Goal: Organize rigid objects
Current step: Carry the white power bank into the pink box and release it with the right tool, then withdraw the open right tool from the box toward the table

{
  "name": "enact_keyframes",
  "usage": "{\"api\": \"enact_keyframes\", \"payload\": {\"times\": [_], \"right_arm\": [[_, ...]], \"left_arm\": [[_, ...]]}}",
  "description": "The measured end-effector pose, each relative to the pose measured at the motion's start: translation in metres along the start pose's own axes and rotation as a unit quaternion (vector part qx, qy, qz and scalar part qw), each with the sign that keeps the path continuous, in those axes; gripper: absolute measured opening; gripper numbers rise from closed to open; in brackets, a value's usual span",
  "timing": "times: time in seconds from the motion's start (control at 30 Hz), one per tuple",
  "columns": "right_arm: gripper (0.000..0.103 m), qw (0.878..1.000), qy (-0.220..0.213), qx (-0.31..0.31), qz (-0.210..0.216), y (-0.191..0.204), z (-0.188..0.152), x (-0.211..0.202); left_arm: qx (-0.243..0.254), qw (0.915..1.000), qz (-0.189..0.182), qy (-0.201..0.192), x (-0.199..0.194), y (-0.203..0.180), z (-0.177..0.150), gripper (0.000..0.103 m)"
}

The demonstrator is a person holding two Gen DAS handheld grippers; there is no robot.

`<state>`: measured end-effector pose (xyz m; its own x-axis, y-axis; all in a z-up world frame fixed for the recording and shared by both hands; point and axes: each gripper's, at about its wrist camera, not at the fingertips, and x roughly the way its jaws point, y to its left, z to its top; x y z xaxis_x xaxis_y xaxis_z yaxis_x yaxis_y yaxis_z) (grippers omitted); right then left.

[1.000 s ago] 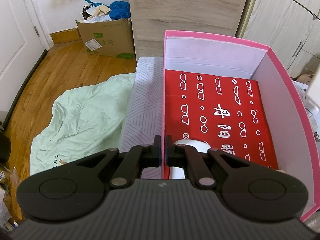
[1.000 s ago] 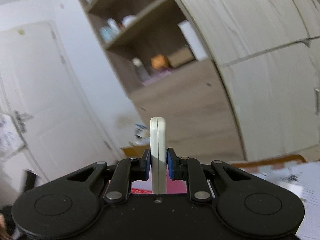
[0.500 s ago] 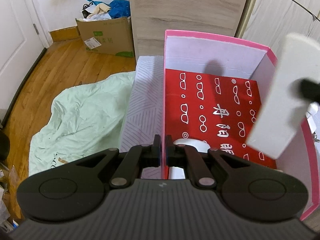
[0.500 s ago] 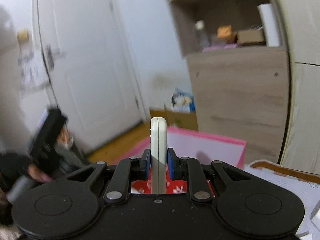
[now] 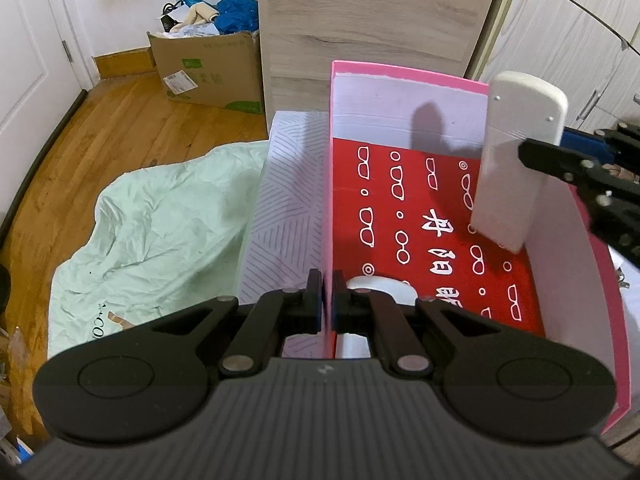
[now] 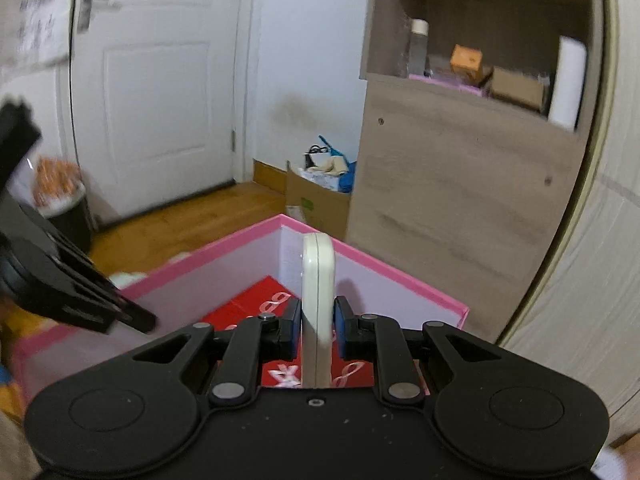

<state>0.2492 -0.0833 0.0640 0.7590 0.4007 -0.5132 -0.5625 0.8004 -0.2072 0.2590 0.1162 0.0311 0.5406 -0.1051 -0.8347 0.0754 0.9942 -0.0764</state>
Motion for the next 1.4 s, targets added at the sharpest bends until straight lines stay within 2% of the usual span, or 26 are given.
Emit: {"api": "enact_keyframes", "payload": {"times": [0.13,0.27,0.43,0.53,0.63,0.7,0.73,0.77,0.83,1.07,1.23,1.3,1.33,1.4], "right_arm": [[0.020,0.996,0.019,-0.064,-0.050,0.013,-0.001,0.011],[0.020,0.982,0.042,-0.150,-0.110,0.032,-0.002,0.027],[0.019,0.966,0.077,-0.229,-0.095,0.054,0.007,0.049],[0.019,0.964,0.092,-0.235,-0.077,0.061,0.008,0.059],[0.019,0.962,0.112,-0.237,-0.082,0.065,0.004,0.064],[0.018,0.967,0.114,-0.217,-0.065,0.057,0.005,0.062],[0.022,0.971,0.107,-0.207,-0.046,0.052,0.006,0.060],[0.035,0.977,0.100,-0.187,-0.029,0.044,0.007,0.056],[0.043,0.986,0.093,-0.136,-0.024,0.029,0.010,0.049],[0.044,0.997,0.067,-0.023,0.035,-0.010,0.024,-0.007],[0.045,0.992,0.087,0.073,0.060,-0.041,0.013,-0.046],[0.046,0.985,0.084,0.127,0.084,-0.059,-0.001,-0.062],[0.047,0.978,0.088,0.158,0.105,-0.070,-0.011,-0.066],[0.047,0.955,0.094,0.234,0.158,-0.096,-0.036,-0.073]], "left_arm": [[-0.008,0.9999,-0.006,0.002,0.000,0.003,0.000,0.004],[-0.004,1.0000,-0.005,0.002,0.000,0.002,0.000,0.004],[-0.008,0.9999,-0.007,0.003,0.000,0.002,0.000,0.004],[-0.006,1.0000,-0.006,0.002,0.000,0.003,0.000,0.004],[-0.006,1.0000,-0.007,0.002,-0.001,0.003,-0.001,0.005],[-0.011,0.9999,-0.011,0.003,-0.001,0.005,0.000,0.005],[-0.014,0.9998,-0.012,0.004,0.000,0.006,0.000,0.005],[-0.016,0.9998,-0.014,0.005,0.000,0.007,0.000,0.005],[-0.017,0.9998,-0.013,0.004,0.000,0.007,0.001,0.005],[-0.019,0.9998,-0.007,0.001,0.000,0.005,0.002,0.005],[-0.020,0.9998,-0.007,0.000,-0.002,0.004,0.000,0.005],[-0.018,0.9998,-0.006,-0.001,-0.002,0.003,0.000,0.005],[-0.017,0.9999,-0.005,-0.001,-0.002,0.003,0.000,0.004],[-0.013,0.9999,-0.003,-0.002,-0.003,0.003,0.000,0.004]]}}
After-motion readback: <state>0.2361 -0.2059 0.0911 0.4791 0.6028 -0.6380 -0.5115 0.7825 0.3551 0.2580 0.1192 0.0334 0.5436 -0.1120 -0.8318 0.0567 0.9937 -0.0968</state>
